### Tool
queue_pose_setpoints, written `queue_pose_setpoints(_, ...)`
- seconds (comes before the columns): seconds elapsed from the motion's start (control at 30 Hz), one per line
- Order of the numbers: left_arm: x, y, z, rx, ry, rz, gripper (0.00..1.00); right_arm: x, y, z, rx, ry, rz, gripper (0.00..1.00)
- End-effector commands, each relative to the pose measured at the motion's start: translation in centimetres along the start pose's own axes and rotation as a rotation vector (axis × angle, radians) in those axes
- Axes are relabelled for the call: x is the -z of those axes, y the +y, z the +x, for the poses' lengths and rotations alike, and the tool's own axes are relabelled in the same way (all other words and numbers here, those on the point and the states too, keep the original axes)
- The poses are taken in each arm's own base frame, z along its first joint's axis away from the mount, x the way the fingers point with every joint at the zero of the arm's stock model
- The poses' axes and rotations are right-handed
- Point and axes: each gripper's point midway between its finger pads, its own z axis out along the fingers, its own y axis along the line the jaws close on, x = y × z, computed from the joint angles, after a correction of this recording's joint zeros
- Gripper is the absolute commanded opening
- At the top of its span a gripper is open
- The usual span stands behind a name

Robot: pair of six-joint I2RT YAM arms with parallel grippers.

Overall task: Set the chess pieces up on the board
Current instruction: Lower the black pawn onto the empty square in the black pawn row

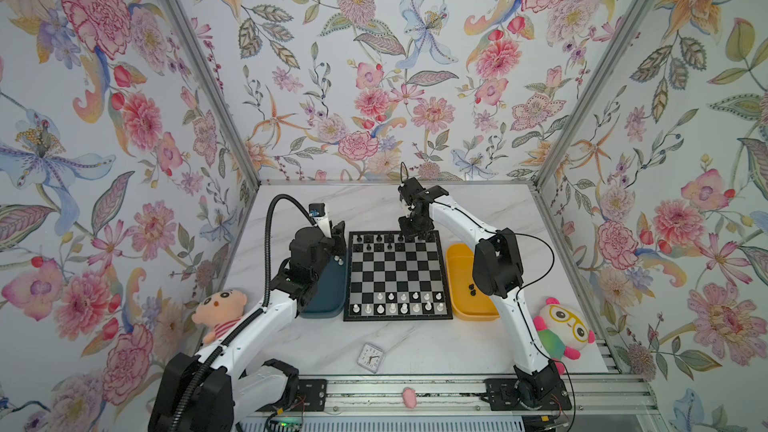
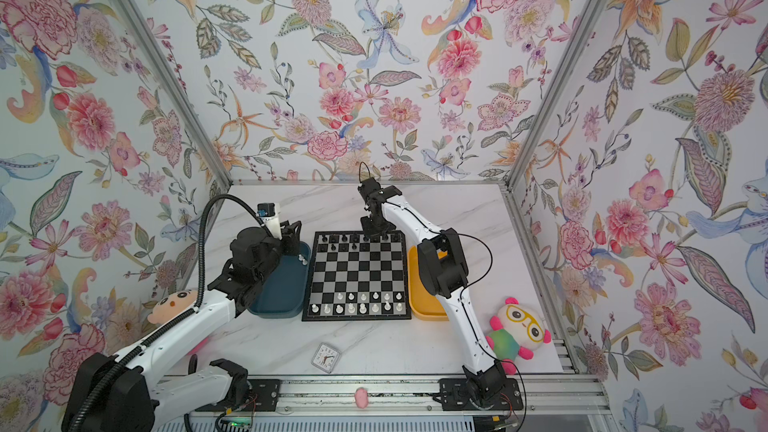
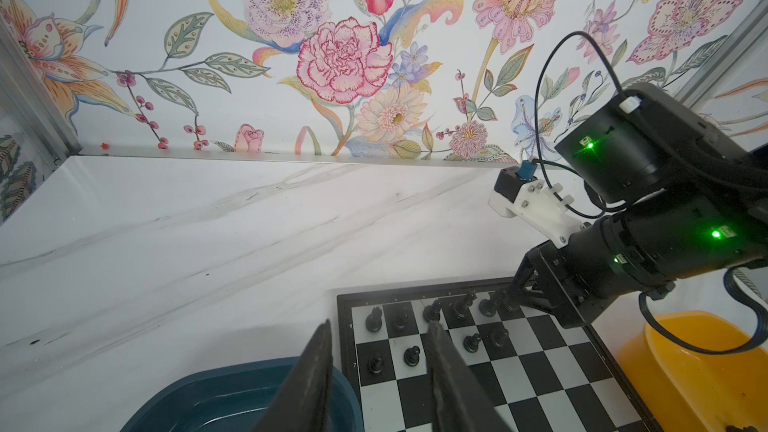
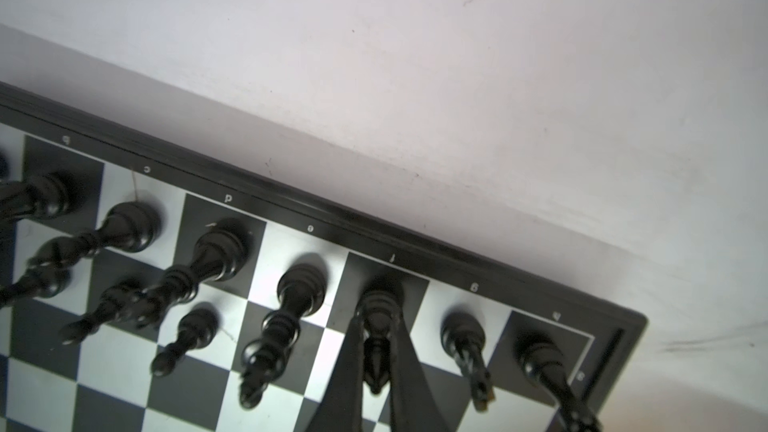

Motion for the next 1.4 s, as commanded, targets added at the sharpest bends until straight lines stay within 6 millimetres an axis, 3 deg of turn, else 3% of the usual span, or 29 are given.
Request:
queue_pose_setpoints(0.0, 0.0, 0.4, 0.5, 0.010, 0.007, -0.002, 0.39, -0.4, -0.3, 0.1, 0.004, 0.017, 0.005, 0.00)
queue_pose_setpoints(0.53, 0.0, 0.6, 0.5, 0.009, 0.006, -0.008, 0.39, -0.9, -0.3, 0.1, -0.001, 0.023, -0.001, 0.01)
queue_pose_setpoints(0.73, 0.0, 0.6, 0.6, 0.007, 0.007, -0.010, 0.39, -1.0, -0.2, 0.4, -0.002, 0.031, -0.005, 0.14)
queue_pose_setpoints(1.37, 0.5, 0.8, 0.5, 0.011, 0.002, -0.013, 0.39, 1.3, 0.2, -0.5, -0.003, -0.012, -0.022, 0.21)
